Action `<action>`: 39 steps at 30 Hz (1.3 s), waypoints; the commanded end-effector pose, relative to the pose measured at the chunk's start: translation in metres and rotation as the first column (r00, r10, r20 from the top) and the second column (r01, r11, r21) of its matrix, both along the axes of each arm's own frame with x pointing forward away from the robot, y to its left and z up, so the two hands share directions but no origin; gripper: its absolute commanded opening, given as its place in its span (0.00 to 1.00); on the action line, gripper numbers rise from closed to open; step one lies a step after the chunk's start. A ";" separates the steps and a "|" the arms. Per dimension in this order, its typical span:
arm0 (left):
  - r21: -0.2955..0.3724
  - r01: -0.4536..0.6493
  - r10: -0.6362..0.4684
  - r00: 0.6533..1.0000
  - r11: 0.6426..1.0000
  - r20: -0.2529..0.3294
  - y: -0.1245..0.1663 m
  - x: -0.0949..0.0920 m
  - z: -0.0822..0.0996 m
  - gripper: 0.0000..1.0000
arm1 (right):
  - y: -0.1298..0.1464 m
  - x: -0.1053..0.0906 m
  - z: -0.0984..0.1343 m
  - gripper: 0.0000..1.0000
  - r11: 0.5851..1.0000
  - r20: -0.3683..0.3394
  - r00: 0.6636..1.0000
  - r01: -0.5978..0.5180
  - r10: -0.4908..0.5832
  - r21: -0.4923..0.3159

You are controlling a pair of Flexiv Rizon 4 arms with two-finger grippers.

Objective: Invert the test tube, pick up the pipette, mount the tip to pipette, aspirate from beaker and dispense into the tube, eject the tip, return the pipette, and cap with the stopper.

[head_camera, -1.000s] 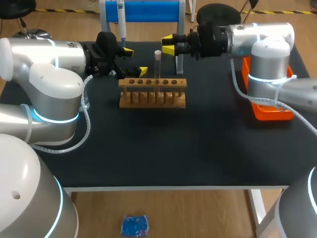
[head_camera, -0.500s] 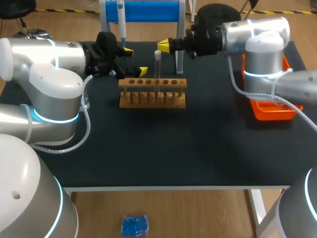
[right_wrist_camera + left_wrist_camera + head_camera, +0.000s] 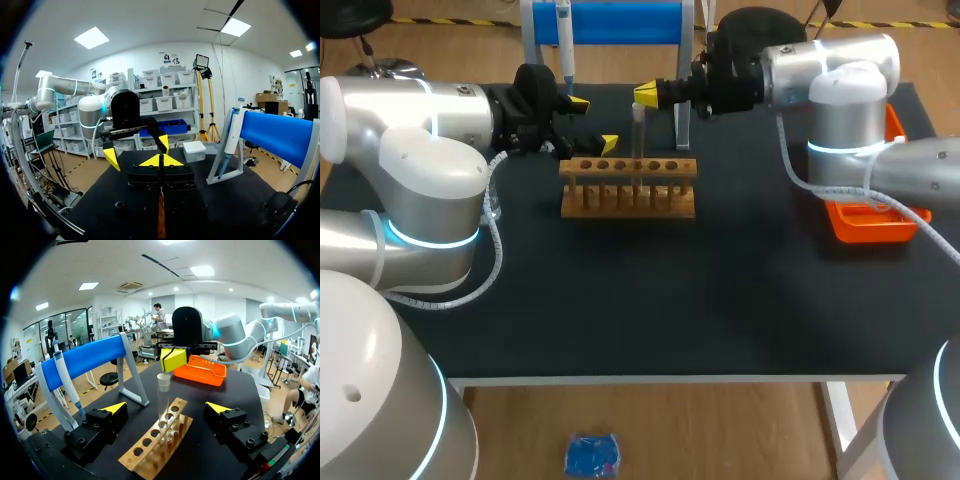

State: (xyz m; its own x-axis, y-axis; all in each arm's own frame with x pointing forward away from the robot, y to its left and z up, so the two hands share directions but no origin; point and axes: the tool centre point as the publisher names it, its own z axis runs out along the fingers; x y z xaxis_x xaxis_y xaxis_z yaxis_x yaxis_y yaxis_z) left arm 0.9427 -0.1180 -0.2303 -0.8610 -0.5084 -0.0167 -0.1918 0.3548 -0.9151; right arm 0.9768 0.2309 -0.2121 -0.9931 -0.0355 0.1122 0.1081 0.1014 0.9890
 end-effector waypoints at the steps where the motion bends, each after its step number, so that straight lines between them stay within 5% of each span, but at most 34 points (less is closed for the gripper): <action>1: -0.006 -0.001 0.001 1.000 1.000 0.006 0.000 0.000 -0.002 1.00 | 0.000 0.001 -0.003 0.00 1.000 0.002 1.000 -0.001 0.001 0.000; 39: -0.006 -0.001 0.001 1.000 1.000 0.006 0.000 0.000 -0.002 1.00 | -0.001 -0.003 -0.018 0.00 1.000 -0.015 1.000 -0.010 0.010 0.029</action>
